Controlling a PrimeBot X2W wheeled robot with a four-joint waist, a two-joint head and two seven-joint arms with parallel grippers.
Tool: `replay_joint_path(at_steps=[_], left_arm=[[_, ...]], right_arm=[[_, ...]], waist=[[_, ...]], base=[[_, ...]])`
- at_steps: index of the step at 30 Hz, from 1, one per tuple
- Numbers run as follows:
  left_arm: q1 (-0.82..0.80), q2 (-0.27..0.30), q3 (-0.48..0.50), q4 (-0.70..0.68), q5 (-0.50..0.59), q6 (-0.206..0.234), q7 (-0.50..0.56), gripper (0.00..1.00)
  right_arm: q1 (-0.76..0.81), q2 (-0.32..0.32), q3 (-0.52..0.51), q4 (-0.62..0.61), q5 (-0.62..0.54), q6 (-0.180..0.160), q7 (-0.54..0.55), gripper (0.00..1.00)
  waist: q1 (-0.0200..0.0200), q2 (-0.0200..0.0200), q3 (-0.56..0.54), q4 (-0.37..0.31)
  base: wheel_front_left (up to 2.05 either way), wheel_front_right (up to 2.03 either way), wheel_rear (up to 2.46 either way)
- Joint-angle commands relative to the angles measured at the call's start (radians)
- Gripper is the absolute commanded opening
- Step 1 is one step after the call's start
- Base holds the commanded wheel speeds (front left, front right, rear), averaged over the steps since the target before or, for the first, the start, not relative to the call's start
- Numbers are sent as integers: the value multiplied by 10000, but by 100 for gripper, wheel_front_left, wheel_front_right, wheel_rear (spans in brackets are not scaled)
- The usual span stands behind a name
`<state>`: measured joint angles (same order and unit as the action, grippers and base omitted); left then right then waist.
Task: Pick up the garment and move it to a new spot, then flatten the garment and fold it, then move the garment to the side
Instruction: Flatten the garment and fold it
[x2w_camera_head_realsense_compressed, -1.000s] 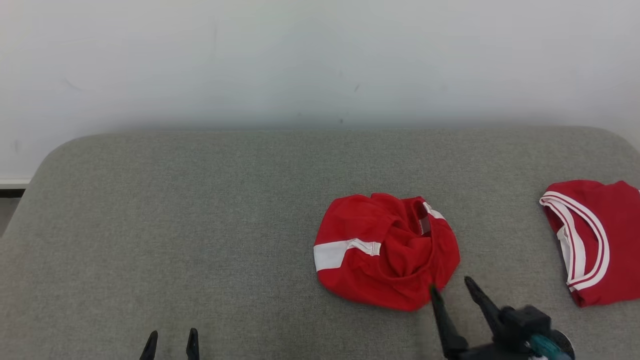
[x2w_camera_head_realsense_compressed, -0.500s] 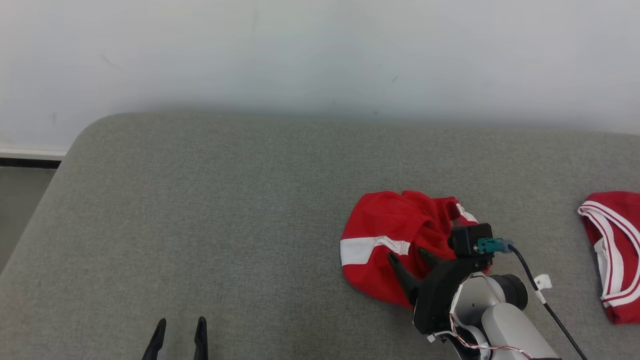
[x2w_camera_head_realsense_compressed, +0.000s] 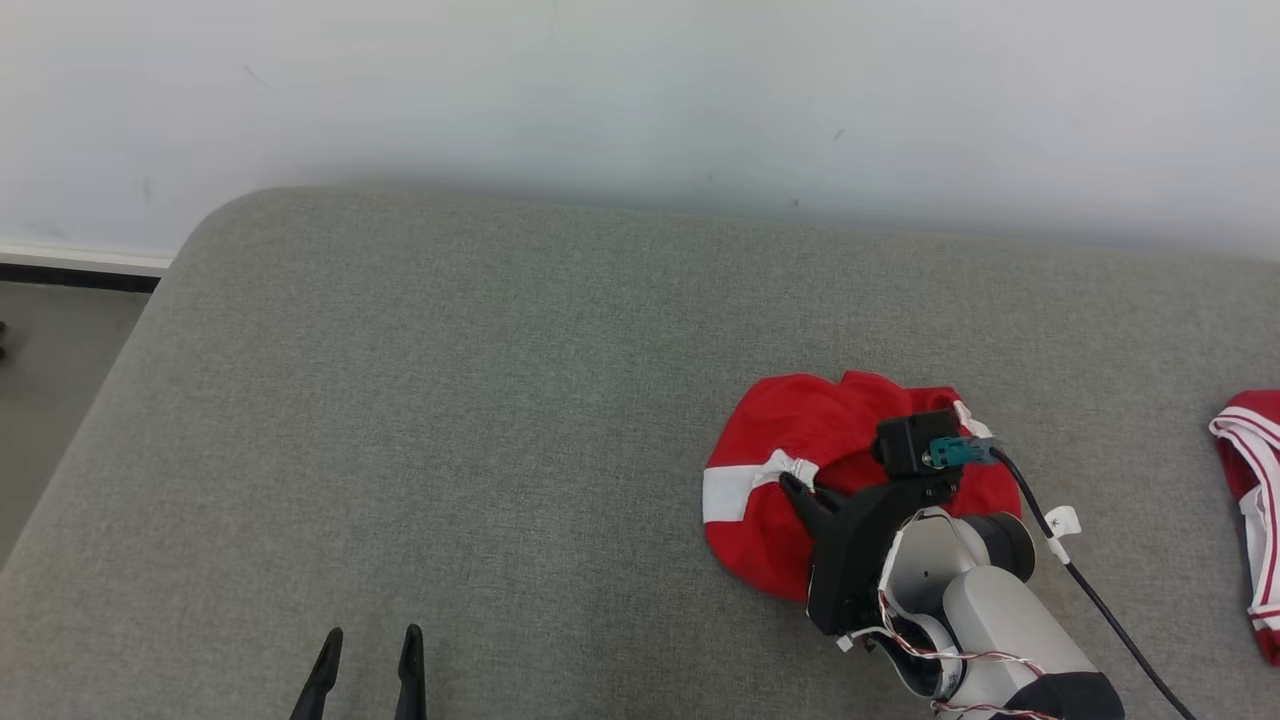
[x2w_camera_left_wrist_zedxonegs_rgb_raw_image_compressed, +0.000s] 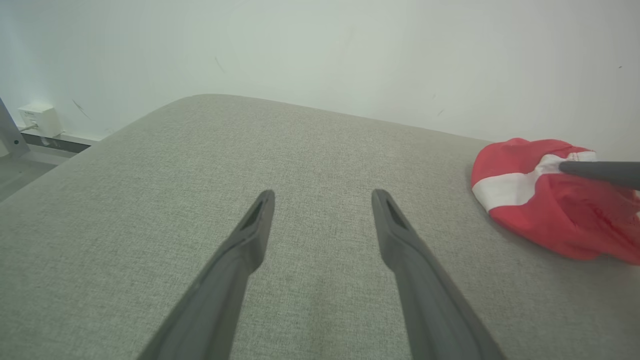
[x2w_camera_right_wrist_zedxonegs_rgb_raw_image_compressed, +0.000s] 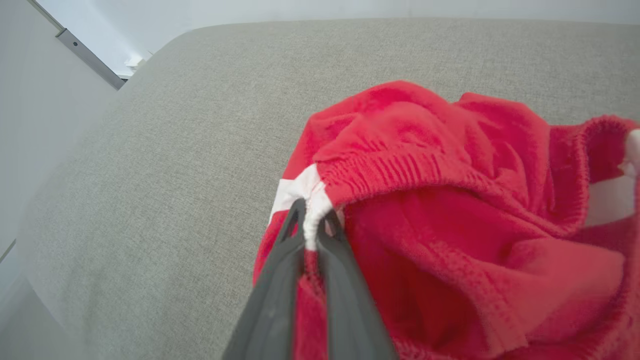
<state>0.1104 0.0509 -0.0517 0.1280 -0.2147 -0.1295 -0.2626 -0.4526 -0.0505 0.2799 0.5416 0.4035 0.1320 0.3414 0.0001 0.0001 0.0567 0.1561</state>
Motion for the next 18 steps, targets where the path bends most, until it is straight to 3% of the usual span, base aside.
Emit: replay_joint_path(at_steps=[1,9,18], left_arm=[[-67,-13,5,23,-27,-13,-26,100],[179,-12,174,22,28,-13,-26,100],[122,-10,142,-47,-61,-13,-26,100]], right_arm=[[-35,-2,87,-106,-12,-25,-114,0],[-459,4,850,-1328,925,-25,-142,0],[-2993,0,2296,-2585,3654,-25,-669,0]], waist=[[-1,-1,-61,5],[-1,-1,-315,-155],[-1,-1,-431,-347]], base=[[0,0,0],[0,0,0],[0,0,0]])
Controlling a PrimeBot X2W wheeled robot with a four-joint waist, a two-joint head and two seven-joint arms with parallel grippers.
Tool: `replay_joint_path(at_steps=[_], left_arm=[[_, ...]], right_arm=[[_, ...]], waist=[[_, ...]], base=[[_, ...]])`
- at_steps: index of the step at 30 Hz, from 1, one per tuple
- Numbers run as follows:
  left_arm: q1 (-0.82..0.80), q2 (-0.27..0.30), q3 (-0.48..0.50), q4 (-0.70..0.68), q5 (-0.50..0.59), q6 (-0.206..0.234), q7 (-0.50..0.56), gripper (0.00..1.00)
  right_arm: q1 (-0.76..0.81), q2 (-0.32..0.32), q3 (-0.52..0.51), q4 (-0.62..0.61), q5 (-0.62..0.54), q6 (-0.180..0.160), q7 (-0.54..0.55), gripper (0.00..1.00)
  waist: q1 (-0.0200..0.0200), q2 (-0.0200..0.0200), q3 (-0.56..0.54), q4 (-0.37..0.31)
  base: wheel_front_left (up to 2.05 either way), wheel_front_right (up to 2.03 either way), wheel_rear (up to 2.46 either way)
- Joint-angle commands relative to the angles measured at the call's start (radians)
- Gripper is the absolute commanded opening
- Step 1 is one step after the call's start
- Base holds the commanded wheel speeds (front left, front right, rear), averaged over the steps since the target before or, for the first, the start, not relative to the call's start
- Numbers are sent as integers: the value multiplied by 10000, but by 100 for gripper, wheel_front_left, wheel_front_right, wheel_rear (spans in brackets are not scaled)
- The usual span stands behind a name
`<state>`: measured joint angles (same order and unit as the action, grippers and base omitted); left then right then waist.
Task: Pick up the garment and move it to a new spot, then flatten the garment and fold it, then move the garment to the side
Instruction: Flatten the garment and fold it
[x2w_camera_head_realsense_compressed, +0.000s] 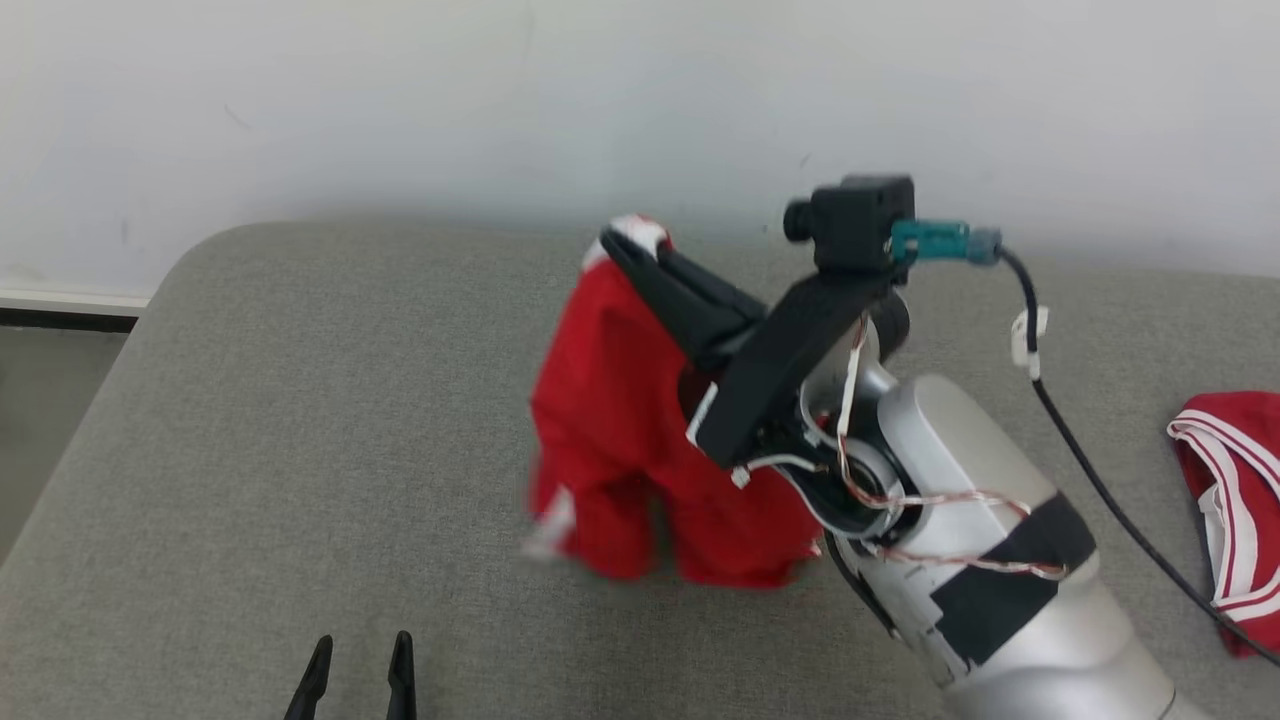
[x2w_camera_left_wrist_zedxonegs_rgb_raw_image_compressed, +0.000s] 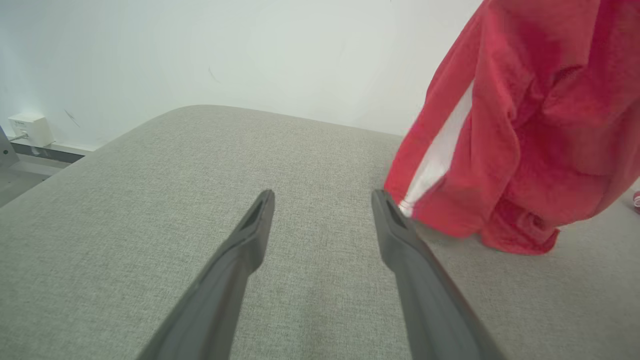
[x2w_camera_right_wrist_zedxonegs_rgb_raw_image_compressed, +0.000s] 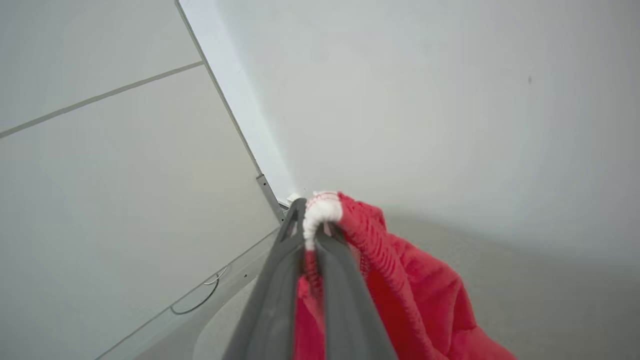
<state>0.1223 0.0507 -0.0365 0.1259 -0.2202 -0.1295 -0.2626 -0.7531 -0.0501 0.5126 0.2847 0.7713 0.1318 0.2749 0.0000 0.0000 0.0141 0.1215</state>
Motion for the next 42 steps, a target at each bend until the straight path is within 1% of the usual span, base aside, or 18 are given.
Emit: replay_joint_path(at_steps=[1,6,8,10,12,14,20,22,25,28,29,30,33,34,35,36,38,42], left_arm=[[8,-10,-4,-37,-12,-13,-26,100],[67,-12,15,-88,-77,-13,-26,100],[87,-10,31,-100,-90,-13,-26,100],[96,-10,54,-118,-116,-12,-26,100],[81,-12,71,-143,-122,-5,-26,100],[60,-10,62,-167,-120,-2,-26,100],[-89,-9,74,-205,-117,19,-26,100],[-111,-10,71,-214,-100,30,-26,100],[-147,-10,92,-215,-33,28,-26,100],[-221,-10,91,-216,7,23,-26,100],[-221,-10,91,-216,7,23,-26,100],[-231,-9,84,-213,19,21,-26,100],[-279,-10,15,-180,62,16,-26,100],[-303,-9,0,-166,65,13,-26,100],[-327,-9,-9,-156,70,11,-26,100],[-342,-9,-13,-148,73,11,-26,100],[-358,-10,-24,-123,78,7,-26,100],[-348,-9,-34,-98,107,0,-26,100]], right_arm=[[-284,-6,62,-47,169,-23,-181,0],[-1322,-6,-36,3,1041,-23,-1624,0],[-1512,-6,-188,212,1063,-23,-2102,0],[-1419,-8,-417,623,842,-23,-2227,0],[-1101,-30,-669,1105,380,-23,-2049,0],[-546,-251,-781,1437,42,-23,-1601,0],[1787,-1499,-1505,2131,-1361,-23,-642,0],[2482,-1720,-1995,2259,-1626,-23,-435,0],[3289,-2097,-2623,2295,-2381,-23,-221,0],[3795,-2192,-3373,2216,-3171,-23,-159,0],[3795,-2192,-3373,2216,-3171,-23,-159,0],[3903,-2206,-3589,2178,-3449,-23,-158,0],[4234,-2099,-4244,2195,-4241,-23,10,0],[4327,-2023,-4440,2223,-4505,-23,112,5],[4401,-1924,-4582,2250,-4691,-23,235,39],[4488,-1809,-4801,2312,-4843,-23,415,100],[4711,-1584,-5091,2363,-5126,-23,843,100],[5246,-1246,-5538,1930,-5361,-23,1465,100]], waist=[[0,0,-19,-2],[0,0,-37,-23],[0,0,-14,-52],[0,0,23,-95],[0,0,90,-148],[0,0,157,-188],[0,0,373,-381],[0,0,406,-476],[0,0,434,-635],[0,0,461,-775],[0,0,461,-775],[0,0,470,-823],[0,0,494,-912],[0,0,494,-930],[0,0,495,-943],[0,0,494,-954],[0,0,478,-962],[0,0,418,-928]], base=[[0,0,0],[0,0,0],[0,0,0],[0,0,0],[0,0,0],[0,0,0],[0,0,0],[0,0,0],[0,0,0],[0,0,0],[0,0,0],[0,0,0],[0,0,0],[0,0,0],[0,0,0],[0,0,0],[0,0,0],[0,0,0]])
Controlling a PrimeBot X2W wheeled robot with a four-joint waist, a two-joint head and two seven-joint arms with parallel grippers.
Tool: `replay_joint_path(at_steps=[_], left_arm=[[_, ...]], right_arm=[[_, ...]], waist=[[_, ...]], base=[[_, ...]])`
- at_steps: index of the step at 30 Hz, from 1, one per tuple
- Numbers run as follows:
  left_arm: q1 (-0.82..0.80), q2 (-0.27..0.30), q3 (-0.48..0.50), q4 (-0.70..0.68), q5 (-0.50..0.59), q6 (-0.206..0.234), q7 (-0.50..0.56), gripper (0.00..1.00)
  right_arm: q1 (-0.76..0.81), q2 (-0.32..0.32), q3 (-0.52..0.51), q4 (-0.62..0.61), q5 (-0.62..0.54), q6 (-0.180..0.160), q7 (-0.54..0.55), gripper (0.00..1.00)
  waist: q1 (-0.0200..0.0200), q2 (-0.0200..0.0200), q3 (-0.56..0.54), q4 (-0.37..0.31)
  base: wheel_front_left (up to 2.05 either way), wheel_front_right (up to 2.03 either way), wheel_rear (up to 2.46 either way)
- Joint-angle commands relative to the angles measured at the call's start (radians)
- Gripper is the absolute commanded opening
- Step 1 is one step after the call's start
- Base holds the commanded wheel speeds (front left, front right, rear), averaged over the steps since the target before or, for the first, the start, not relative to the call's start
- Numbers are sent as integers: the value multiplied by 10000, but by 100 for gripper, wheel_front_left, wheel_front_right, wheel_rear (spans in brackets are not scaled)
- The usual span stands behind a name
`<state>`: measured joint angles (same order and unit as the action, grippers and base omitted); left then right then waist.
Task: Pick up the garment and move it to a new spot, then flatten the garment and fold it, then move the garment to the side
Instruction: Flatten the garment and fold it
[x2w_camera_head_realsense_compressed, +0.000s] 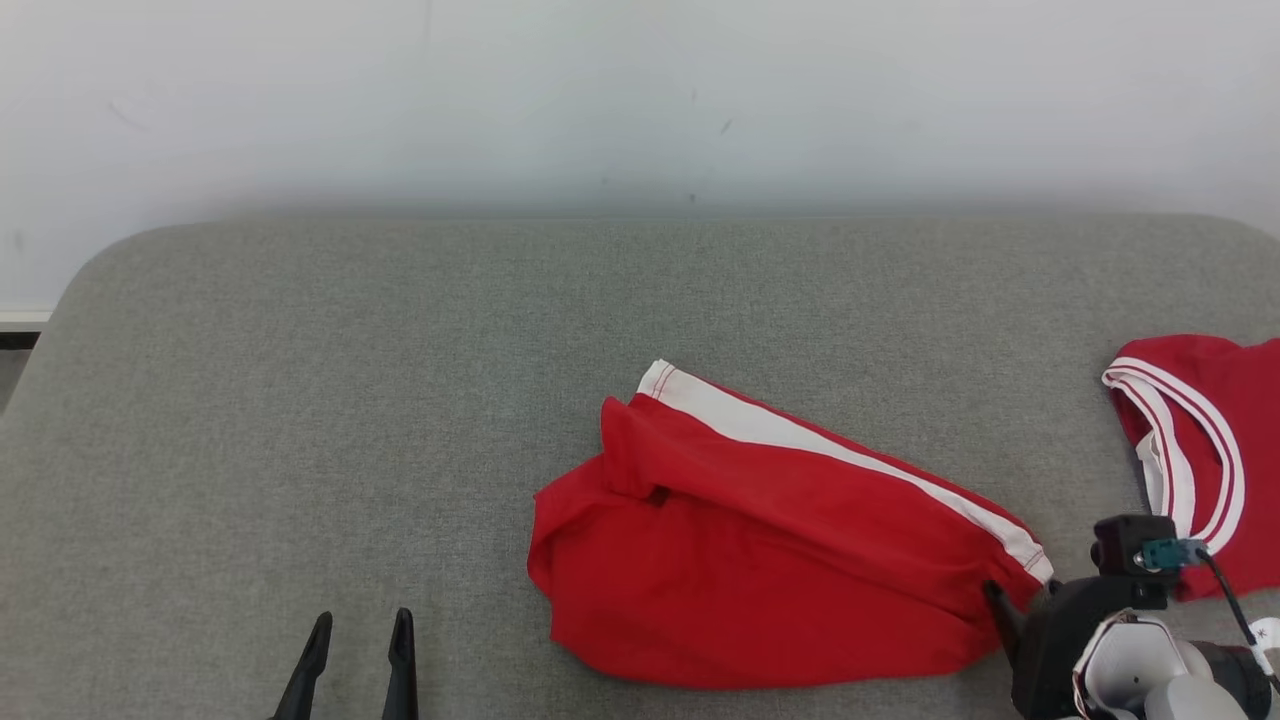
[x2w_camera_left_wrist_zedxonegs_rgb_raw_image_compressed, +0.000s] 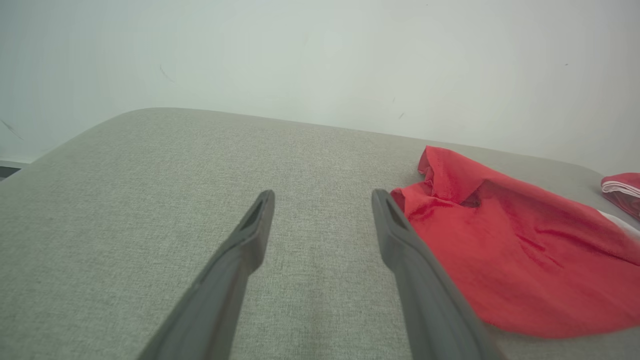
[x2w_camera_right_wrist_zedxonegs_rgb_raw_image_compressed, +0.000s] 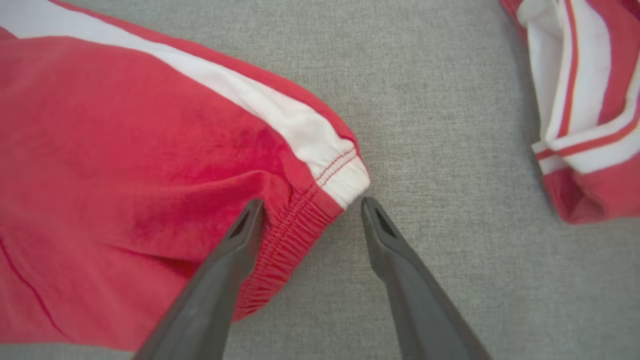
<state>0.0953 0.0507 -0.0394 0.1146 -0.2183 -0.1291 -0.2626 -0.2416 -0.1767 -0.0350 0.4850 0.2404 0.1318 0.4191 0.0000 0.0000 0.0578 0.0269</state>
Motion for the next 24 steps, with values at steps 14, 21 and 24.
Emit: replay_joint_path(at_steps=[14,21,24], left_arm=[[284,-9,233,-45,88,-13,-26,100],[321,-9,298,-2,218,-16,-26,100],[375,-9,334,9,220,-16,-26,100]], right_arm=[[2836,1009,-1414,-4033,-536,-23,-859,100],[3793,1199,-1080,-4953,-1556,-23,-4033,100],[4188,1235,-654,-4963,-1844,-23,-5043,100]], waist=[[0,0,-420,-80],[0,0,-615,-261],[0,0,-679,-311]], base=[[0,0,0],[0,0,0],[0,0,0]])
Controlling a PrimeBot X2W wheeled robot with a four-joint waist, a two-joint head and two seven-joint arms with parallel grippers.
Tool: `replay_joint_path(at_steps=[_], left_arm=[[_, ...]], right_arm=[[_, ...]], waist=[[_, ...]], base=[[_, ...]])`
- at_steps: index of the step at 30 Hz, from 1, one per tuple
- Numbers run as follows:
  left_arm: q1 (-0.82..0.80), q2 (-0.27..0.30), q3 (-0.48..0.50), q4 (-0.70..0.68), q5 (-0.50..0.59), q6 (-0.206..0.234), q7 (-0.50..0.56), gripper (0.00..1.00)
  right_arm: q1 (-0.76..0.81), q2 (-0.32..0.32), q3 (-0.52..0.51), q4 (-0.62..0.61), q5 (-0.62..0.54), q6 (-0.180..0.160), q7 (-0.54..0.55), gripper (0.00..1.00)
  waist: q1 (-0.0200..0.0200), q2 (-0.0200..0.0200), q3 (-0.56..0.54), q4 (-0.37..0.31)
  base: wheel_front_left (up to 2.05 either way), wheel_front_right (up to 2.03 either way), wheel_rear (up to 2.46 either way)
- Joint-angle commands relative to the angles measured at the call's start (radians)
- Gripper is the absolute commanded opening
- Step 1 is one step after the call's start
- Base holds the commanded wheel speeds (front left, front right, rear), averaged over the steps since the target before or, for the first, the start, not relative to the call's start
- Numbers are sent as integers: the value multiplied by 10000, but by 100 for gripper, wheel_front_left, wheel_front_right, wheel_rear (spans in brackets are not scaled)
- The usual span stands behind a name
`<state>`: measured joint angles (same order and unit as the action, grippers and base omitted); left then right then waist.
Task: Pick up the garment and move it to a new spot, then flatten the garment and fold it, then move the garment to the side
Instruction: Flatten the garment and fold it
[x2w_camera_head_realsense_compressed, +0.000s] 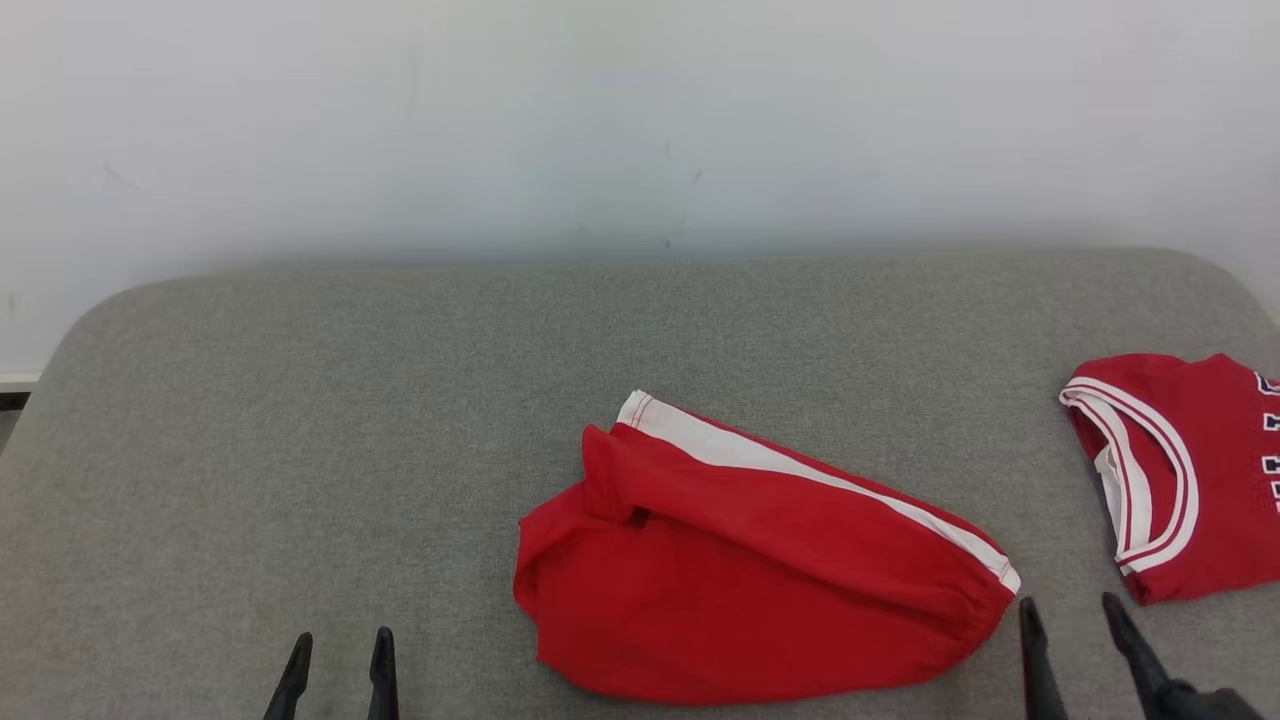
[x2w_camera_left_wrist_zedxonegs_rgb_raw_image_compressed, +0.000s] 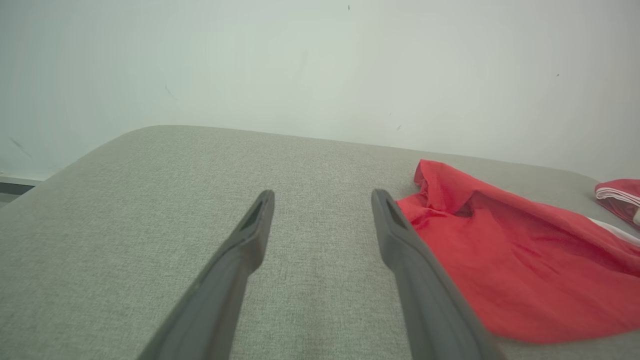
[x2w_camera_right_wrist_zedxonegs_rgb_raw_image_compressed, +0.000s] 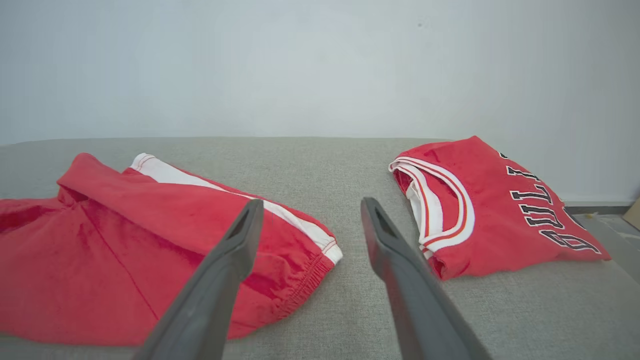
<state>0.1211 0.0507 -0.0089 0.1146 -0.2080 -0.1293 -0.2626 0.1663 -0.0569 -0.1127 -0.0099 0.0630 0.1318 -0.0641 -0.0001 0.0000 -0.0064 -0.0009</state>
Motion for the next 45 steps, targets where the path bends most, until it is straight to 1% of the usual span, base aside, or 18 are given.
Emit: replay_joint_path(at_steps=[1,6,12,18,22,24,26,31,33,36,40,45], left_arm=[[129,-11,40,6,110,-14,-26,100],[184,-7,101,59,119,-14,-26,100],[161,-9,158,180,127,-14,-26,100],[66,-11,185,410,-78,-14,-26,100],[-881,-12,-71,1265,-162,14,-26,100],[-1576,11,-243,1793,-245,8,155,100],[-2405,32,-409,2343,-416,3,642,100],[-4675,74,-1241,3436,-861,-9,2323,100],[-5365,77,-1369,3939,-1009,-9,3082,100],[-6357,45,-1315,4636,-1326,257,4214,100],[-7184,12,-1374,5436,-1653,760,5722,100],[-7858,40,-1299,6013,-1881,1318,6950,100]], right_arm=[[251,42,262,28,-189,-23,-494,100],[640,52,427,344,-498,-23,-1265,100],[732,63,665,545,-580,-23,-1631,100],[667,63,853,629,-342,-23,-1834,100],[482,65,967,520,-266,-23,-1893,100],[411,66,1018,517,-223,-23,-1904,100],[400,66,1071,538,-199,-23,-1909,100],[144,67,1315,523,-131,-23,-1916,100],[37,65,1400,472,-69,-23,-1926,100],[-104,64,1541,434,20,-23,-1936,100],[-220,66,1617,444,77,-23,-1966,100],[-416,66,1692,485,223,-23,-1991,100]], waist=[[1,0,-51,-45],[1,0,-86,-92],[1,0,-108,-83],[1,0,-119,-112],[1,0,-42,-280],[1,0,15,-374],[1,0,64,-479],[1,0,260,-876],[1,0,345,-1071],[1,0,474,-1387],[1,0,686,-1731],[1,0,1029,-2160]], base=[[0,0,0],[0,0,0],[0,0,0],[0,0,0],[0,0,0],[0,0,0],[0,0,0],[0,0,0],[0,0,0],[0,0,0],[0,0,0],[0,0,0]])
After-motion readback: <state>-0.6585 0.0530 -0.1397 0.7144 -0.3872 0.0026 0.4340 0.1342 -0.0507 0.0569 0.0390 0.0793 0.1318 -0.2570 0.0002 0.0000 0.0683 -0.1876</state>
